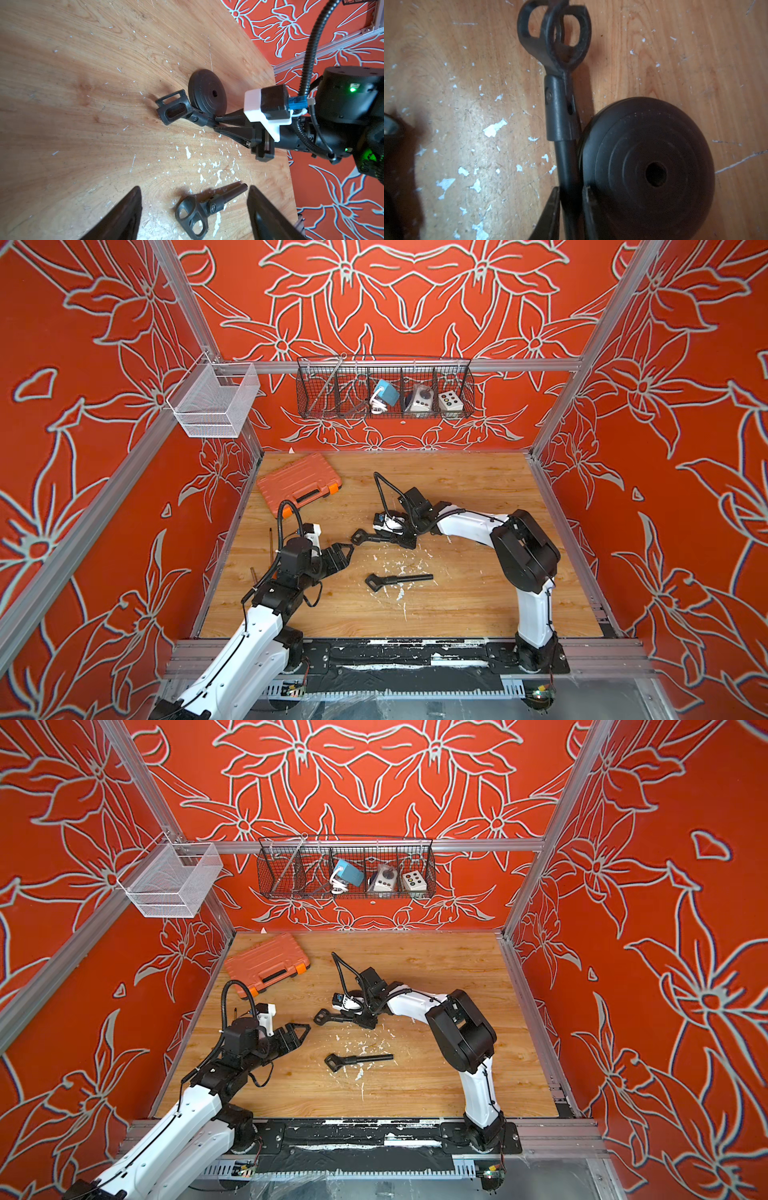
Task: Assemble a microphone stand
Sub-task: Pick up the microphone stand pole from the center of the board.
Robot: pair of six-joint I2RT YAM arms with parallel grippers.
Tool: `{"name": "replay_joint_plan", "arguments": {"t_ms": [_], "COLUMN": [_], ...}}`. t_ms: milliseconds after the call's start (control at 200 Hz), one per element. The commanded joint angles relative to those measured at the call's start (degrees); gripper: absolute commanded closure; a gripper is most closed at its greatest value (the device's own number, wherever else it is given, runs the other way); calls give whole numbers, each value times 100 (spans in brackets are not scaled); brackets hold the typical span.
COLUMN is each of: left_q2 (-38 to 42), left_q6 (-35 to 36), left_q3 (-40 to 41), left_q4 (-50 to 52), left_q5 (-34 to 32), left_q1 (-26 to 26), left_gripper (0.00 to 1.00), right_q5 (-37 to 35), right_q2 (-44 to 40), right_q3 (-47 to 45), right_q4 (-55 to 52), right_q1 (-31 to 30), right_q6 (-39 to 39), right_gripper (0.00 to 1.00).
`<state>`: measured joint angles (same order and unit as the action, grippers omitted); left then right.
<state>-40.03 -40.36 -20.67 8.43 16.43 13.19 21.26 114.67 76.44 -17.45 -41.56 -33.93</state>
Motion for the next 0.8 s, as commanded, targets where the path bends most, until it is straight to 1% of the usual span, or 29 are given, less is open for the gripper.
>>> {"name": "replay_joint_plan", "arguments": {"t_ms": [0,215,380,480,616,706,796], "left_q2": [-20,-41,0,-7,-22,-48,-66], "left_q6": [-86,-128,-148,-150,-113,-42,10], "left_q3": [-113,-104,-96,-104,-137,-148,-94], "left_q4": [-107,-108,-78,-92,-196,-470,-1024], "left_q5": [98,91,46,47,137,268,451], "left_q1": [26,25,25,25,26,26,25], "left_gripper": [22,20,18,18,18,18,18], "right_q5": [7,-31,-129,-157,42,572,1296], "right_q2": [111,-6,-76,-90,-257,-508,-890], "right_q3": [-105,-268,-366,-394,-444,-491,-745], "right_q4": [-254,-311,-311,-229,29,301,970], "right_q1": [-37,-45,-53,-52,-8,188,492], "right_q6": [-169,-70,-53,-14,250,743,1521], "right_gripper": [78,73,72,79,94,97,98]}}
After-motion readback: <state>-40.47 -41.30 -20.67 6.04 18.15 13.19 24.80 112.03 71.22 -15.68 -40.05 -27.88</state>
